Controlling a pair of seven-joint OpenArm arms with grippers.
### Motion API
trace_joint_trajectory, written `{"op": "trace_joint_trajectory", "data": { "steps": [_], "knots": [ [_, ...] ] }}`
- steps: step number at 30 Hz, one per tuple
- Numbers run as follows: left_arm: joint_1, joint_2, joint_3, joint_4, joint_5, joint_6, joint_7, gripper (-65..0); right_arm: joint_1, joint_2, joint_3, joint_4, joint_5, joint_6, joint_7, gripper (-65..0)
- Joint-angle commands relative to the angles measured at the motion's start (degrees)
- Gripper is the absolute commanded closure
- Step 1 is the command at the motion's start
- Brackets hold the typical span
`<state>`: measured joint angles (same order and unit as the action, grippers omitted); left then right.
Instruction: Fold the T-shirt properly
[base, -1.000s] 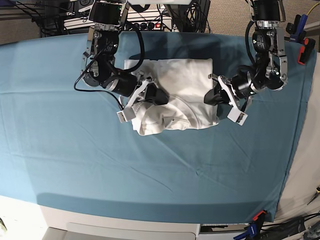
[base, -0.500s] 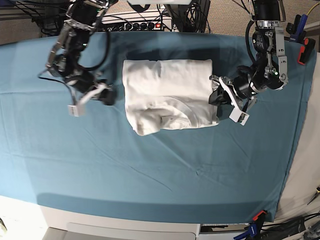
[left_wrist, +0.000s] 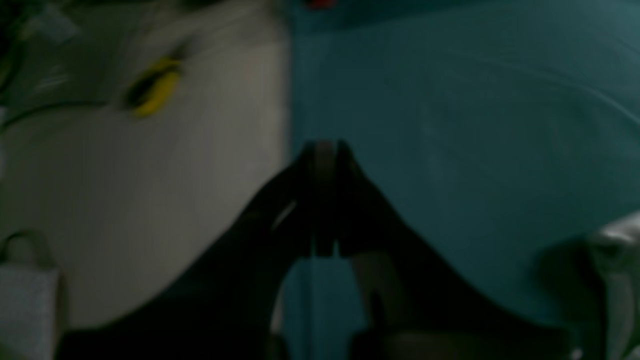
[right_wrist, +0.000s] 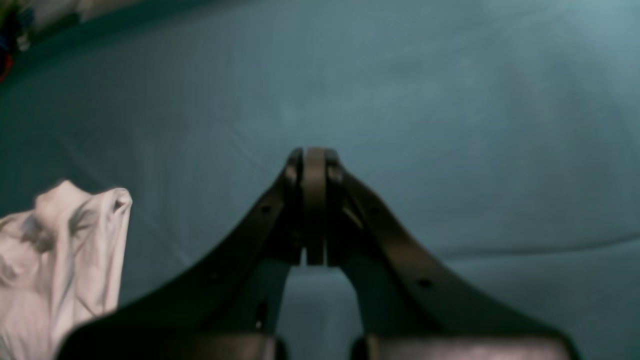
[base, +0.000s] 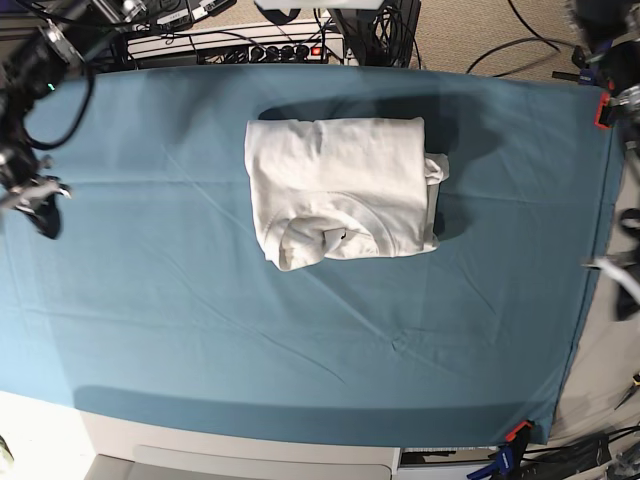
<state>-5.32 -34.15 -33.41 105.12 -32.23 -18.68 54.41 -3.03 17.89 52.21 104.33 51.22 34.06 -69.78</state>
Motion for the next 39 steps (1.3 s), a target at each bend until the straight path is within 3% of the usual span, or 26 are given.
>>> {"op": "trace_joint_trajectory", "data": {
  "steps": [1,4,10,16,20,22,28,36,39],
  "knots": [
    [0.39,-2.62,-2.56,1.55,-2.45,-0.22,-1.11,0.0,-0.81,1.09,2.12,2.60,2.14,0.20,1.16,0.0],
    [5.18,-4.11,-10.58,3.21,-12.68,-2.69,2.08,0.0,-6.40,0.46,6.93,8.26,5.01,0.20,0.90,0.0],
    [22.91,-2.54,-21.79,9.97,-34.38,-12.59,8.28,0.0,-20.37,-4.48,10.99,22.27,9.64,1.31,-0.85,0.0],
    [41.24,4.37,-22.36,16.92,-52.04,-21.32,15.74,0.0,-32.17,-10.01,10.95,30.67,13.55,3.89,-4.20,0.0],
    [50.03,7.76,-19.37,15.37,-52.77,-21.32,22.03,0.0,-38.80,-10.45,10.84,30.67,13.68,4.20,-4.94,0.0],
    [53.11,8.31,-17.29,12.48,-52.77,-21.32,22.32,0.0,-41.20,-10.45,10.78,28.26,13.70,5.94,-5.90,0.0],
    [55.95,8.41,-4.09,-5.95,-52.77,-21.32,25.44,0.0,-44.09,-9.42,6.51,7.91,13.73,5.94,-6.73,0.0],
    [48.17,8.48,23.12,-37.46,-52.77,-21.32,23.45,0.0,-38.77,-1.73,-12.02,-34.93,12.48,5.94,-5.14,0.0],
    [42.07,9.03,31.12,-46.66,-52.77,-21.32,22.12,0.0,-33.18,-0.09,-19.80,-51.10,7.87,5.94,2.27,0.0]
  ]
}}
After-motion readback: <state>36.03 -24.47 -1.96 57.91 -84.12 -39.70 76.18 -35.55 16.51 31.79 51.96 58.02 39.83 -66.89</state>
